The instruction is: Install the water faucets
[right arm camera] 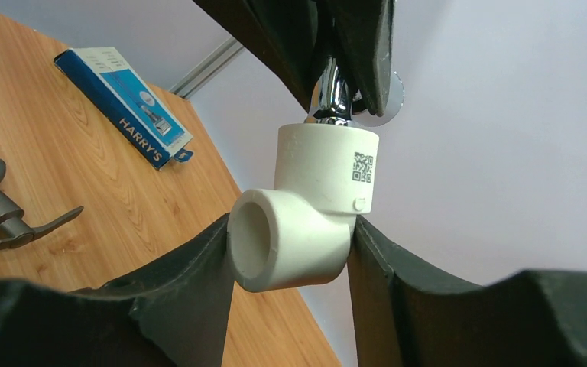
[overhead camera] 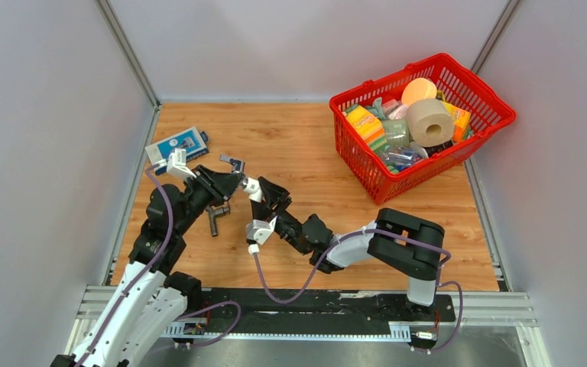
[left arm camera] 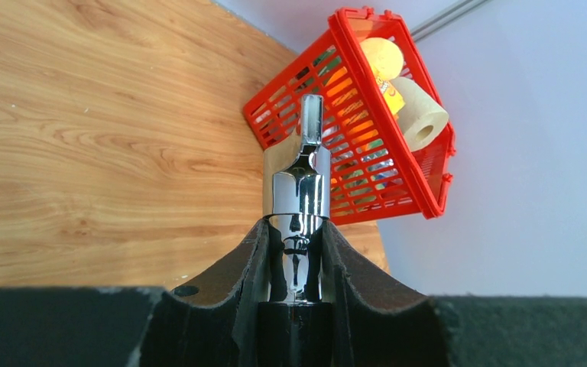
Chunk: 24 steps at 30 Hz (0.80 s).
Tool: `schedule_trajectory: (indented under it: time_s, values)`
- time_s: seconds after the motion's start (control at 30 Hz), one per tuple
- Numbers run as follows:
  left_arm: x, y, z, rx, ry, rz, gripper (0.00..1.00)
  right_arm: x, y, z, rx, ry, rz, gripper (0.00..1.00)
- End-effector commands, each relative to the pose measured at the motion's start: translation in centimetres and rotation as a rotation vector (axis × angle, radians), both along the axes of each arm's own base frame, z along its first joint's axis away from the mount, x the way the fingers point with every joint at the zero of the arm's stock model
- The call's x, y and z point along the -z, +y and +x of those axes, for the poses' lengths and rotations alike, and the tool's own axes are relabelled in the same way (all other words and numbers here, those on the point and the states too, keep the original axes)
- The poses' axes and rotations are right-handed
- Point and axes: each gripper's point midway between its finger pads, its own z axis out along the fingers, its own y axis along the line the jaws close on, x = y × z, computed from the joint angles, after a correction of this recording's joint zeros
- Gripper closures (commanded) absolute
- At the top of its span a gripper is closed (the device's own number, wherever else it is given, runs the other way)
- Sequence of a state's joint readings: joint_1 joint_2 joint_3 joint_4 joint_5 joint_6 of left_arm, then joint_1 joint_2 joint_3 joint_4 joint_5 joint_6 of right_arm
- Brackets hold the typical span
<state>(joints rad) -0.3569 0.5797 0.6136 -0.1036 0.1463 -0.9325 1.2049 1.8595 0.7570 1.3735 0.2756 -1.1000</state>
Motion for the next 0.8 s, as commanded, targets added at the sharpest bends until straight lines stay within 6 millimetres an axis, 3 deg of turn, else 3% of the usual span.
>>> schedule_trajectory:
  time_s: [0.0, 0.07, 0.13, 0.23, 0.43, 0.57, 0.67, 0.77]
  values:
    - [-5.2, -0.8, -1.3, 0.073, -0.185, -0.056, 1.0, -7.9, -2.7, -1.9, -0.073, -0.064, 0.37, 0.54]
    - [-5.3, -0.9, -1.4, 0.083, -0.207, -0.022, 1.0, -8.0, -2.7, -2.4, -0.117, -0.023, 0.374, 0.65]
    - [-5.2, -0.9, -1.4, 0.094, -0.236, 0.02, 1.0, -7.8, -2.3, -2.7, -0.16, 0.051, 0.362, 0.86]
    - [-5.3, -1.2, -1.4, 0.125, -0.299, 0.099, 1.0, -7.6, -1.5, -3.9, -0.246, 0.117, 0.313, 0.98]
    - [-6.1, -1.9, -1.9, 0.19, -0.421, 0.196, 1.0, -7.7, -0.3, -6.5, -0.506, 0.415, 0.249, 1.0]
    - [-6.8, -2.2, -2.5, 0.229, -0.508, 0.271, 1.0, -9.0, -0.4, -7.7, -0.634, 0.57, 0.263, 1.0]
    - [-7.3, -2.5, -2.9, 0.26, -0.585, 0.32, 1.0, -10.9, -0.6, -7.6, -0.714, 0.726, 0.277, 1.0]
    - [-7.6, -3.1, -3.7, 0.308, -0.673, 0.341, 1.0, -10.6, -0.8, -7.2, -0.741, 0.884, 0.219, 1.0]
